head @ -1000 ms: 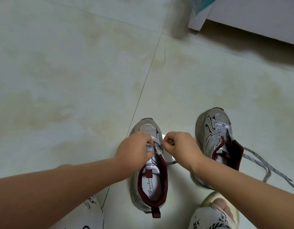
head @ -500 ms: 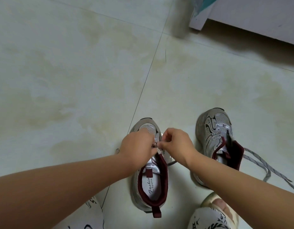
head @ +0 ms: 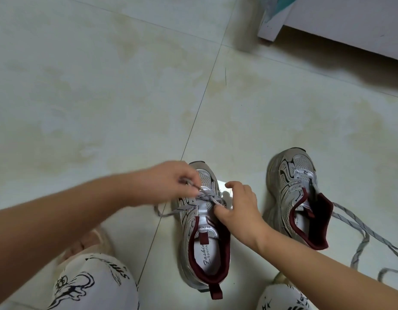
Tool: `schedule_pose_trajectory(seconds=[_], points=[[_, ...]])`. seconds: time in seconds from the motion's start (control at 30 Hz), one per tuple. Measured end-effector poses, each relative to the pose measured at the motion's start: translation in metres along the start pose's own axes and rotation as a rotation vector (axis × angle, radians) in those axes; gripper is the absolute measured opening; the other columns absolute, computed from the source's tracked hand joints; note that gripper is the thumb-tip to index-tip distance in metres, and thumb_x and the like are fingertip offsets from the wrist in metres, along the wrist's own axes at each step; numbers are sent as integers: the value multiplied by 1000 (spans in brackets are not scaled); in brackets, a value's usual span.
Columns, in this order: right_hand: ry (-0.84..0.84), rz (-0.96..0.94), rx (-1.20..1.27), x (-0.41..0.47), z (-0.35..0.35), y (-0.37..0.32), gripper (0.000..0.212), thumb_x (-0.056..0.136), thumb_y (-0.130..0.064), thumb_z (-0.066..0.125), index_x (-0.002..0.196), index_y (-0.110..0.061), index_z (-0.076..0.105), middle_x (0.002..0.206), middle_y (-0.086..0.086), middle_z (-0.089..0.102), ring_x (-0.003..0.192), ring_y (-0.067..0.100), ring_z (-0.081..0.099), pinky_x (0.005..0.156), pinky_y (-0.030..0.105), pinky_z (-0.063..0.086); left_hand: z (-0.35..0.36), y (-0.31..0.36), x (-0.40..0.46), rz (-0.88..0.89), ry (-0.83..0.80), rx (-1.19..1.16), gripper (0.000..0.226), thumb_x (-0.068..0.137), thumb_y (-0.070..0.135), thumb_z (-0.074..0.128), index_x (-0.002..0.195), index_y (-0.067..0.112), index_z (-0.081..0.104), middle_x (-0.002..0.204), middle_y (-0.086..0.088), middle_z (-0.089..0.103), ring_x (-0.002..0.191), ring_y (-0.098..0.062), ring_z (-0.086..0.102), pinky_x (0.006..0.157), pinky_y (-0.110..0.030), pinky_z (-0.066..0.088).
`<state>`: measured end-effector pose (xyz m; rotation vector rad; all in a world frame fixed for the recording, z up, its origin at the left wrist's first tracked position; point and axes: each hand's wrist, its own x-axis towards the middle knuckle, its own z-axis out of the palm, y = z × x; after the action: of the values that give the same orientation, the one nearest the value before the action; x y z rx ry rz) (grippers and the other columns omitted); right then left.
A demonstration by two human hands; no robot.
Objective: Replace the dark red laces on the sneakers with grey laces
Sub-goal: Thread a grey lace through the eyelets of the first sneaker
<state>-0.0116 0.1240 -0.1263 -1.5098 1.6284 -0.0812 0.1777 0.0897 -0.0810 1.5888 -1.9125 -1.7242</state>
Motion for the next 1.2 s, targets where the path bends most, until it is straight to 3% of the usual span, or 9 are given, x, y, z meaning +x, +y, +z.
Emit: schedule_pose_trajectory(seconds=[0.1, 0.17, 0.27, 0.37, 0.5, 0.7, 0.83, 1.0, 1.2], points=[[-63, 45, 149, -3, 0, -1, 56, 85, -24, 58, 134, -16, 32, 118, -3, 31, 105, 11, 45, 92, 20, 35, -40, 7, -25, 108, -121, -838, 9, 70, 22, 76, 71, 25, 67, 88, -14, 64, 71, -11, 52, 60, -17, 43], [-79, 39, 168, -4, -1, -3, 54, 86, -23, 57, 134, -16, 32, 117, -2, 31, 87, 4, 48, 85, 18, 36, -53, 8, -31, 132, -130, -1104, 15, 67, 23, 74, 71, 18, 60, 65, -2, 59, 58, -9, 49, 49, -17, 42], [-63, 10, 154, -3, 1, -4, 50, 86, -20, 58, 130, -18, 35, 115, -2, 34, 78, 0, 47, 80, 16, 36, -38, 8, -24, -79, 4, -868, 18, 64, 18, 68, 71, 15, 52, 47, 4, 40, 43, -8, 32, 38, -16, 29], [-34, -16, 189, -3, 3, -4, 46, 82, -19, 61, 122, -21, 38, 115, 0, 39, 77, 1, 48, 69, 12, 38, -3, 4, -9, -203, 153, -244, 25, 73, 38, 73, 83, 18, 61, 42, 12, 45, 37, 0, 38, 40, -12, 28], [19, -35, 310, -3, 6, 0, 44, 77, -14, 67, 110, -25, 41, 112, 4, 47, 76, 7, 51, 67, 16, 41, 32, -3, 7, -122, 234, 466, 33, 74, 52, 66, 98, 30, 63, 73, 12, 53, 80, -9, 53, 64, -22, 33], [30, -36, 382, -3, 8, 4, 42, 79, -7, 64, 109, -25, 42, 112, 4, 45, 74, 5, 51, 67, 16, 43, 50, -9, 23, 5, 192, 894, 19, 90, 25, 49, 100, 17, 62, 99, -2, 63, 97, -24, 57, 68, -30, 39], [36, -26, 389, -3, 8, 4, 40, 81, -8, 61, 109, -26, 40, 113, 3, 43, 73, 6, 50, 66, 17, 43, 38, -7, 20, 61, 248, 760, 19, 86, 15, 51, 96, 20, 66, 97, 3, 63, 98, -18, 55, 73, -25, 43], [47, 5, 391, -3, 4, 6, 38, 82, -13, 61, 112, -23, 40, 110, 0, 42, 73, 7, 47, 68, 19, 42, -23, 11, -14, 120, -16, -248, 20, 71, 16, 70, 58, 30, 68, 56, 10, 57, 56, -3, 50, 54, -16, 37], [3, -99, 204, -3, 4, 1, 34, 84, -8, 55, 111, -29, 49, 111, -2, 40, 87, 10, 49, 78, 15, 40, -32, 6, -30, -13, -211, -154, 8, 67, 32, 73, 63, 27, 70, 57, 6, 54, 56, -10, 42, 56, -25, 33]])
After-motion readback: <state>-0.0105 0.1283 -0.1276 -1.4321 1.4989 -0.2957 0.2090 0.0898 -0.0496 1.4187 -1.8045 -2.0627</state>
